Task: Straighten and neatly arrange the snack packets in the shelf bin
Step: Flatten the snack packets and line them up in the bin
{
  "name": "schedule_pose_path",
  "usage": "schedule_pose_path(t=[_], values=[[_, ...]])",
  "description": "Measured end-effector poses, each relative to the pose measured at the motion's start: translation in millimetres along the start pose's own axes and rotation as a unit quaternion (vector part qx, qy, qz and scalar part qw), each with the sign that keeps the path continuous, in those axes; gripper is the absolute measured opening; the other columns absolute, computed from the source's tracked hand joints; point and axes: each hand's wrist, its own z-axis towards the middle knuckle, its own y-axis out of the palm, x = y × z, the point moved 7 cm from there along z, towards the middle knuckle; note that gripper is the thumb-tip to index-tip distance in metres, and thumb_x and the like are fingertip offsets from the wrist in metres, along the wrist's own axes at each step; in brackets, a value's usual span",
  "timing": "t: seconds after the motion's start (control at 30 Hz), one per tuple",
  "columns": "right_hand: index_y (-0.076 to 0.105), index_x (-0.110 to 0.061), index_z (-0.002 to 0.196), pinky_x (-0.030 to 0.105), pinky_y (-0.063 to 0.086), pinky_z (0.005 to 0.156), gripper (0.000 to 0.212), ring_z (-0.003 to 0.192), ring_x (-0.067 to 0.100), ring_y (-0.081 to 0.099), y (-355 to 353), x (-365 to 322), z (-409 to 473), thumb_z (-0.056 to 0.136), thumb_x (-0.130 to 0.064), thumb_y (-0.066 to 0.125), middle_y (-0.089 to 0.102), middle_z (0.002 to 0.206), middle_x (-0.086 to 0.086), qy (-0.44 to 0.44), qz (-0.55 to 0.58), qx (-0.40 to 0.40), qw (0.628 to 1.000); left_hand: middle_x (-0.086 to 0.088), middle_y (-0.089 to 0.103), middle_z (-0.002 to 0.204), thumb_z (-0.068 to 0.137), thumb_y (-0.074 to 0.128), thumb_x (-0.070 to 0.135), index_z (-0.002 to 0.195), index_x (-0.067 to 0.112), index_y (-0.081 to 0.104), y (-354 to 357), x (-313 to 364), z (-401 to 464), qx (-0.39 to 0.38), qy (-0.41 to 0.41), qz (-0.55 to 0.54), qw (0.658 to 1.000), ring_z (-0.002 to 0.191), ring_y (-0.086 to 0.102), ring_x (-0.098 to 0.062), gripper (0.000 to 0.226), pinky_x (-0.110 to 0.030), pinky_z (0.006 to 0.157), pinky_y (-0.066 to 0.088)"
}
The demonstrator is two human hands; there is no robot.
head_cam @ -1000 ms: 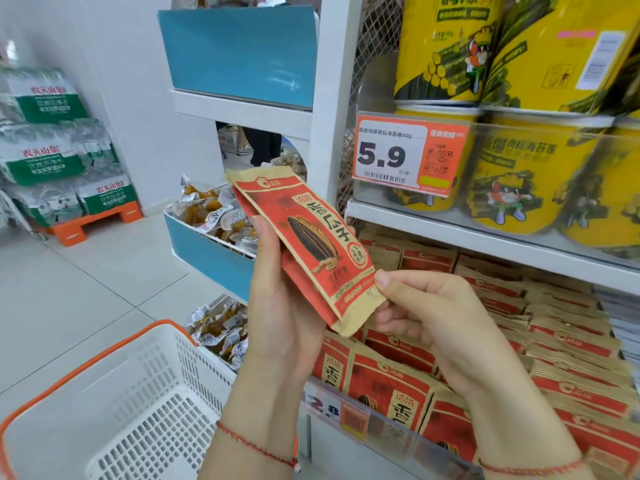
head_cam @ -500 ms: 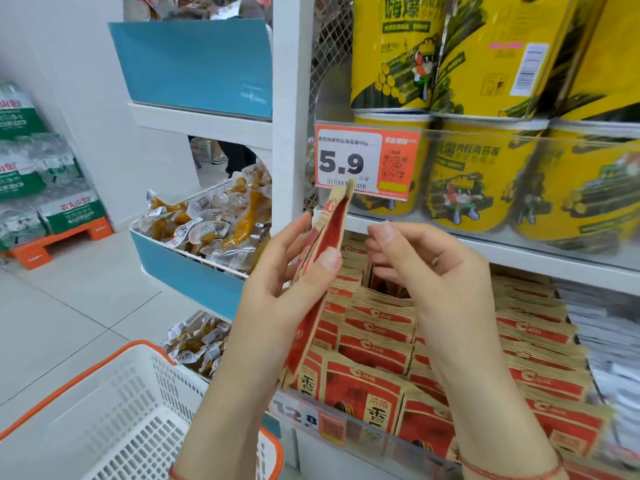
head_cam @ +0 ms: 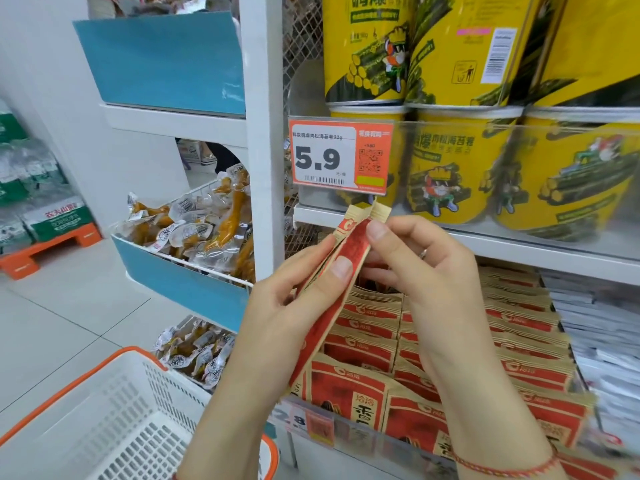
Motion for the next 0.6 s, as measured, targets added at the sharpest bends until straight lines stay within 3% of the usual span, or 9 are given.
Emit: schedule_pose_path(t=[0.17, 0.3, 0.4, 0.53, 0.6], values=[[0.068, -0.013, 0.079, 0.040, 0.056, 0.074, 0.009, 0.072, 0.015, 0.065, 0, 0, 0, 0.086, -0.015, 0.065, 0.069, 0.072, 0.001, -0.008, -0.004, 0.002, 1.000, 0.000, 0.069, 0.120, 0.070, 0.064, 0.059, 0.123, 0.040, 0.066, -3, -1, 1, 0.019, -0.008, 0.012, 1.000, 0.107, 0.068, -0.022, 0.056, -0.051, 0.097, 0.051], [0.070, -0.016, 0.080, 0.031, 0.057, 0.071, 0.017, 0.072, 0.011, 0.068, 3, 0, -2, 0.075, -0.032, 0.067, 0.071, 0.072, -0.001, -0.011, -0.019, 0.003, 1.000, 0.001, 0.070, 0.121, 0.065, 0.070, 0.058, 0.125, 0.040, 0.064, -10, -3, -1, 0.050, -0.032, -0.008, 0.998, 0.108, 0.068, -0.022, 0.063, -0.049, 0.097, 0.051], [0.070, -0.018, 0.080, 0.023, 0.057, 0.068, 0.025, 0.070, 0.009, 0.069, 8, 5, -3, 0.068, -0.039, 0.063, 0.073, 0.074, -0.002, 0.009, -0.047, -0.024, 0.999, -0.004, 0.067, 0.124, 0.072, 0.075, 0.052, 0.135, 0.027, 0.057, -25, -6, -1, 0.115, -0.056, -0.089, 0.988, 0.104, 0.070, -0.023, 0.070, -0.041, 0.088, 0.057], [0.072, -0.020, 0.081, 0.021, 0.057, 0.068, 0.028, 0.071, 0.010, 0.069, 19, 11, -7, 0.067, -0.043, 0.064, 0.074, 0.078, -0.002, 0.026, -0.101, -0.094, 0.990, -0.001, 0.067, 0.120, 0.062, 0.070, 0.064, 0.142, 0.020, 0.048, -58, -3, -7, 0.269, -0.046, -0.143, 0.951, 0.084, 0.069, -0.004, 0.095, -0.024, 0.071, 0.053], [0.073, -0.023, 0.079, 0.020, 0.056, 0.069, 0.027, 0.071, 0.009, 0.069, 28, 11, -11, 0.067, -0.046, 0.064, 0.073, 0.077, -0.003, 0.021, -0.121, -0.133, 0.984, -0.009, 0.058, 0.135, 0.064, 0.073, 0.066, 0.146, 0.018, 0.041, -70, -2, -11, 0.317, -0.036, -0.150, 0.936, 0.090, 0.066, -0.006, 0.100, -0.024, 0.074, 0.051]])
